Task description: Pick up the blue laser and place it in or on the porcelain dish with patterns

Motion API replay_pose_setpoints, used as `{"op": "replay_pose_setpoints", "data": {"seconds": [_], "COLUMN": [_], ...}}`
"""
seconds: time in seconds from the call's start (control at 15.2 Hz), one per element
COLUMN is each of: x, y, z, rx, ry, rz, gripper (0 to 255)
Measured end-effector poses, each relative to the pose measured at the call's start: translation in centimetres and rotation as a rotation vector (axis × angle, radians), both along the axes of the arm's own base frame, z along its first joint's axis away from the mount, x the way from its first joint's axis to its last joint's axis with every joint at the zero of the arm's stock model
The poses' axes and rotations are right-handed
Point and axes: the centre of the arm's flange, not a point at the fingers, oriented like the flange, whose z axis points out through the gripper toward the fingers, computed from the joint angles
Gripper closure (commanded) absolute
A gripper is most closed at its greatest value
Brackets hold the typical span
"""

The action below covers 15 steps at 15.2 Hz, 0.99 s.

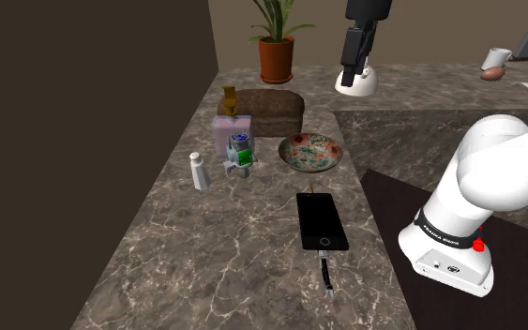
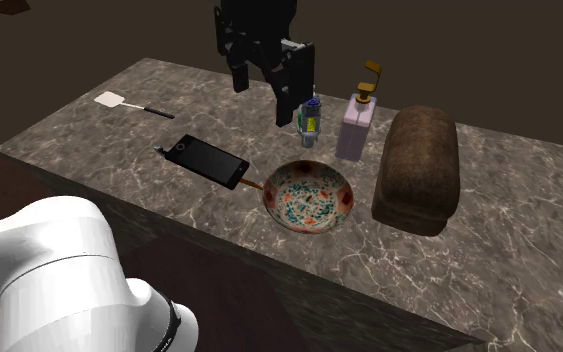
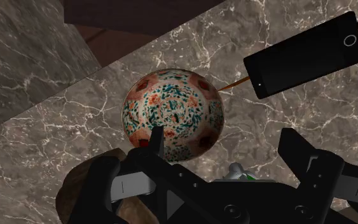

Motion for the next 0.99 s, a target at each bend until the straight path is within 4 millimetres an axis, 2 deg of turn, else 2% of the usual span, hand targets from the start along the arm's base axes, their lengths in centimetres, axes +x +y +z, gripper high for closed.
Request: {"op": "replay_pose_setpoints", "data": {"seconds": [0.07, 0.26, 0.99], "x": [0.0, 2.0, 12.2], "y": [0.0, 1.2, 8.0], "z": [0.0, -1.2, -7.8], "rx": [0.000, 0.004, 0.027], "ry": [0.000, -0.005, -0.033], "rz": [0.000, 0.007, 0.044], "gripper": [0, 0, 0]}}
